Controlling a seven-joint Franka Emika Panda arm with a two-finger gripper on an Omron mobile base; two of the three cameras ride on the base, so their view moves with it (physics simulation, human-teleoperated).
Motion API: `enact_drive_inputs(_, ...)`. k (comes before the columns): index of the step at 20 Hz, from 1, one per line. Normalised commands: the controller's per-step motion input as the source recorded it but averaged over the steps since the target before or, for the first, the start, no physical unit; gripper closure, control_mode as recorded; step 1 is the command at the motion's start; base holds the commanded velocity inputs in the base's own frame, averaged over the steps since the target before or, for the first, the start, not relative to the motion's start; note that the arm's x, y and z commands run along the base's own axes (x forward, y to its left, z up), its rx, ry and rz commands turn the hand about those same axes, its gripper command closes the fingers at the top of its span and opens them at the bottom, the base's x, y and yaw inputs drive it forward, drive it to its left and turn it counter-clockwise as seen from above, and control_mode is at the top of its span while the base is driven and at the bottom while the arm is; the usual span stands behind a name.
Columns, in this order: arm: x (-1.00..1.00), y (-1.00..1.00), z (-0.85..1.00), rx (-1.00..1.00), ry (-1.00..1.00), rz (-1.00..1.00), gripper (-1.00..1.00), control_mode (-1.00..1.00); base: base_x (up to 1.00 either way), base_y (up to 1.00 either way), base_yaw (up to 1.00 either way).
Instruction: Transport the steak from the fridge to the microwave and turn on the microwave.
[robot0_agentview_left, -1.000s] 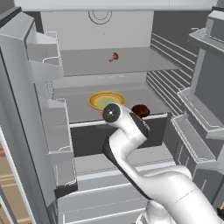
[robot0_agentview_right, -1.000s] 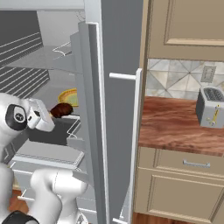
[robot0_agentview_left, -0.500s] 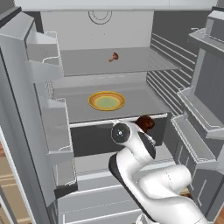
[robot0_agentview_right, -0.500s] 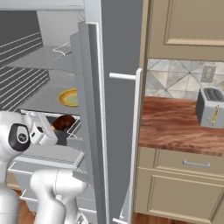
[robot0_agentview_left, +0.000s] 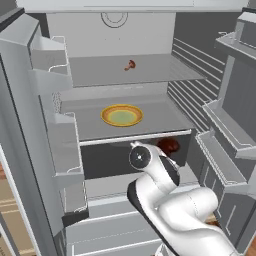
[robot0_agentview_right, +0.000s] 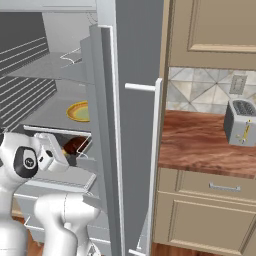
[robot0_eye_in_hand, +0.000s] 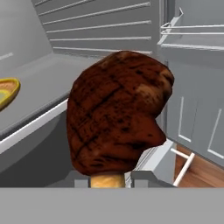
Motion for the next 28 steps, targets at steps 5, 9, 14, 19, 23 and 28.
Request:
enact_drive_inputs(5,-0.16,-0.3,0.0,0.02,0.0,0.0,1.0,-1.0,0.0,0.0,0.0)
enact_drive_inputs(9,-0.22,-0.32,0.0,0.02,-0.01,-0.08,1.0,-1.0,0.0,0.0,0.0)
enact_drive_inputs(14,-0.12,-0.28,0.0,0.01,-0.07,-0.12,1.0,-1.0,0.0,0.0,0.0)
enact_drive_inputs(19,-0.22,-0.25,0.0,0.0,-0.21,-0.1,1.0,-1.0,0.0,0.0,0.0)
enact_drive_inputs(23,-0.2,-0.17,0.0,0.0,-0.2,-0.18,1.0,-1.0,0.0,0.0,0.0)
enact_drive_inputs(28,-0.2,-0.11,0.0,0.0,-0.16,-0.19,1.0,-1.0,0.0,0.0,0.0)
